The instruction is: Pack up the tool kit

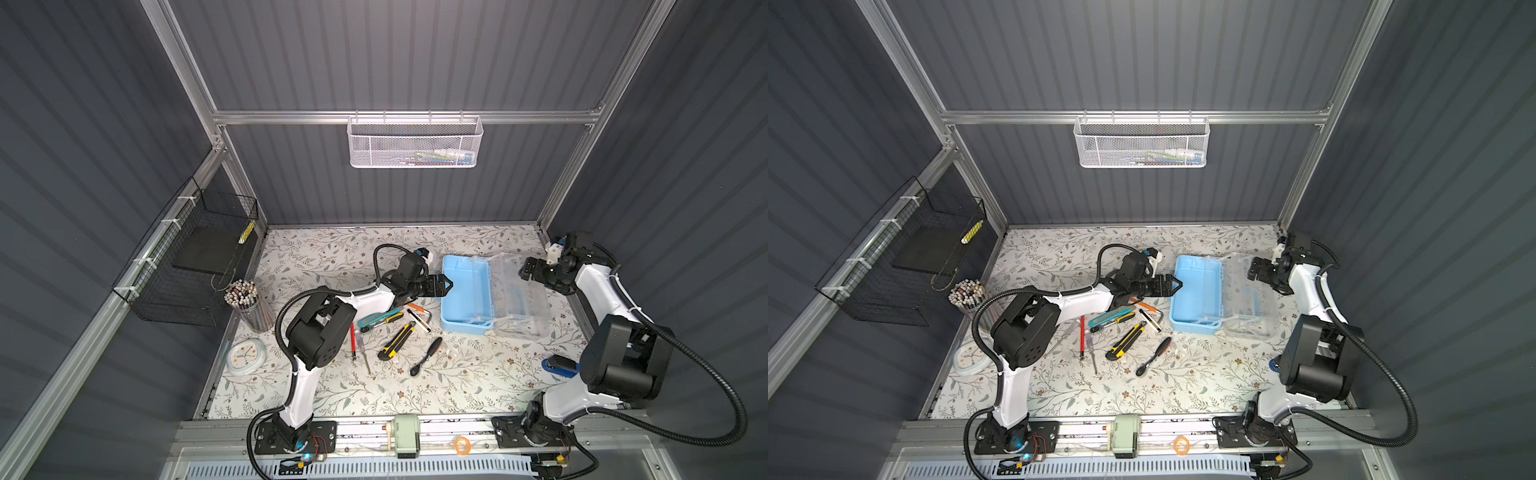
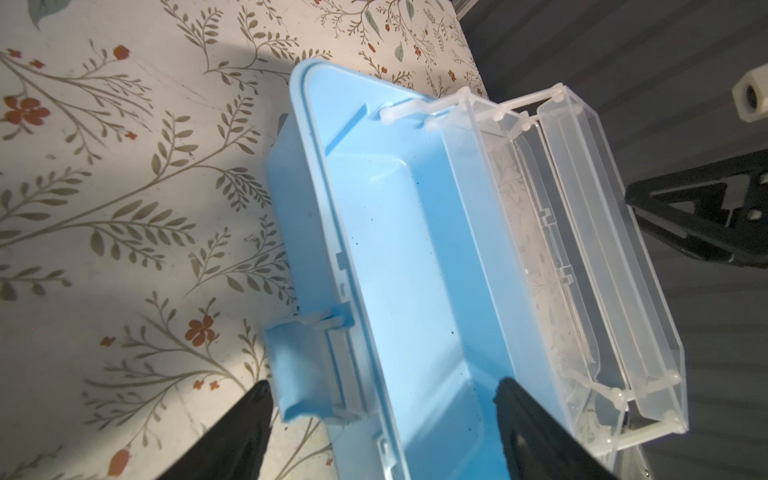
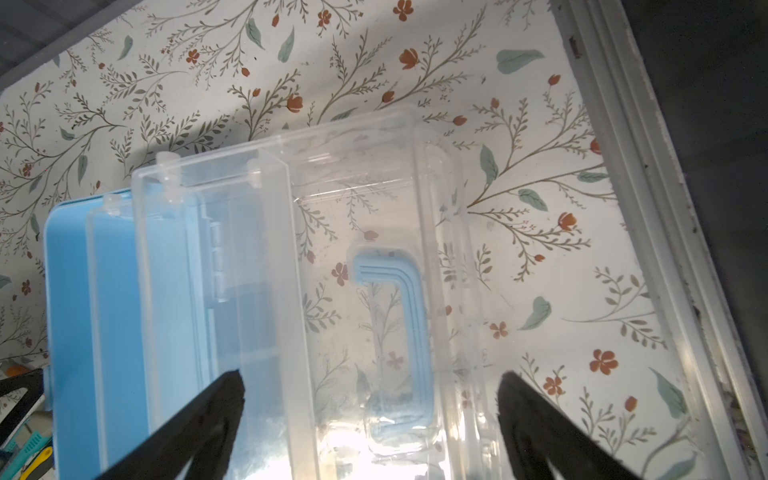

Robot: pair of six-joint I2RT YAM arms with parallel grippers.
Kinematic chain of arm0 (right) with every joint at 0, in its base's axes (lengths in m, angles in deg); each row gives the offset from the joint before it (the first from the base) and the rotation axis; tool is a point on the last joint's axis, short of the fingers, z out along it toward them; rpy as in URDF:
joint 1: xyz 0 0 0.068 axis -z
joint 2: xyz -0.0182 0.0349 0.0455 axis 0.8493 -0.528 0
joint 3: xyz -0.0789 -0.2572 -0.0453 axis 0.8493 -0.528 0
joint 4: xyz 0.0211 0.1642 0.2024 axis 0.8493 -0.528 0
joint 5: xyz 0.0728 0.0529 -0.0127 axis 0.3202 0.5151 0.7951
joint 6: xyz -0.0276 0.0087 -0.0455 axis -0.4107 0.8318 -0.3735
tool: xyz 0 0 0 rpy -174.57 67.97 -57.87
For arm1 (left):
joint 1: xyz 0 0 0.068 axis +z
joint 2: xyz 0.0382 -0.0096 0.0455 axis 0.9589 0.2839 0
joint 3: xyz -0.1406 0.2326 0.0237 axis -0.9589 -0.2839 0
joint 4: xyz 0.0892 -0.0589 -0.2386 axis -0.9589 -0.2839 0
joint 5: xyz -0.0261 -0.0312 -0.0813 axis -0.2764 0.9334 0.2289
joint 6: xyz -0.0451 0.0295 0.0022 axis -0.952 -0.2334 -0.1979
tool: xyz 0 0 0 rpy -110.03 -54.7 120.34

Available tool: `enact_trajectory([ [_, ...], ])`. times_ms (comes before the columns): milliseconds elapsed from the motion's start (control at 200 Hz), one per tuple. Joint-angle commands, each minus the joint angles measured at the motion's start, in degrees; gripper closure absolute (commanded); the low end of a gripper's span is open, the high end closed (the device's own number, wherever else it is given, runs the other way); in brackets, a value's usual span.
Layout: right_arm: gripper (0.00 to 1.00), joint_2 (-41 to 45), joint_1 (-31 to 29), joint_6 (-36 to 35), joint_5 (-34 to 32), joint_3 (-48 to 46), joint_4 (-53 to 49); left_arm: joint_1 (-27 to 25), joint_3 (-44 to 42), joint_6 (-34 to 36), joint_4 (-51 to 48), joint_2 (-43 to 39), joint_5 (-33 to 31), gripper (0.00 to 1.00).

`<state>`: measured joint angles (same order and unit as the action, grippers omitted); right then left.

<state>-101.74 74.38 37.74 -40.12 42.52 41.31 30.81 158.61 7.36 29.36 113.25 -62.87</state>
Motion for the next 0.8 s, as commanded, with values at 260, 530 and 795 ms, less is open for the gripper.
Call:
enact_trajectory([
  [260, 0.03, -0.8, 0.2, 1.7, 5.1, 0.1, 1.6, 0.2, 3.3, 0.7, -2.2, 2.8, 1.6, 0.31],
  [530, 0.07, -5.1, -1.1, 2.7, 11.5, 3.8, 0.9, -1.6, 4.0, 0.3, -2.2, 3.5, 1.6, 0.35],
  [795, 0.07, -9.1, -3.1, 2.3, 12.5, 8.6, -0.2, -3.5, 4.7, 1.2, -3.4, 3.7, 1.0, 0.34],
])
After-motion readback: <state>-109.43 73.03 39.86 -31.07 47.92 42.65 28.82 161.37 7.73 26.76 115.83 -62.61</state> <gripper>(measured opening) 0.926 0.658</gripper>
